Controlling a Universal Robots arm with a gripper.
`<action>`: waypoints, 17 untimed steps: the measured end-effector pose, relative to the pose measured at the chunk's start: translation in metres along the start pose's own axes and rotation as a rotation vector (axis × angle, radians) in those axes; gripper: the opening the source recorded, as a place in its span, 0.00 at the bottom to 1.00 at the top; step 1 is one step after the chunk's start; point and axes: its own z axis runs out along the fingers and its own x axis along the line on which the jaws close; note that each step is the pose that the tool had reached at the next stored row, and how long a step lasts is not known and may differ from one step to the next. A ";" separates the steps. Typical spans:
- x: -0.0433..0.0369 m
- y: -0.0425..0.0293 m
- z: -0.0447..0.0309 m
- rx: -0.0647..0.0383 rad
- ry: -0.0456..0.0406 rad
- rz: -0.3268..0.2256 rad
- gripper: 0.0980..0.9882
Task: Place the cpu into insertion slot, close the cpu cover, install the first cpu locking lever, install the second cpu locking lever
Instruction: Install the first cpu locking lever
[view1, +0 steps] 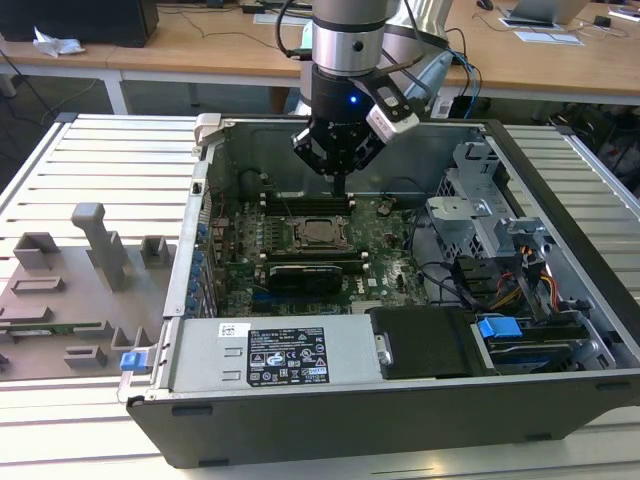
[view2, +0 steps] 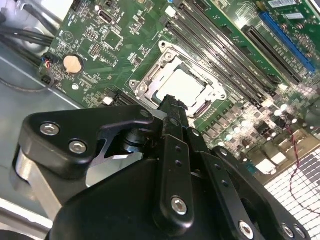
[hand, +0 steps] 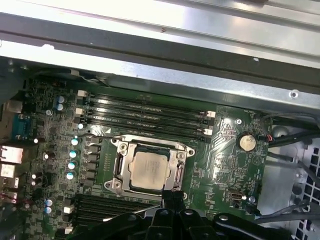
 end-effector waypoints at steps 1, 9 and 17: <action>0.0000 0.0000 0.0000 -0.001 -0.0006 -0.014 0.01; 0.0000 0.0000 0.0000 -0.003 -0.0030 -0.068 0.01; 0.0000 0.0000 0.0001 0.002 0.0005 0.002 0.01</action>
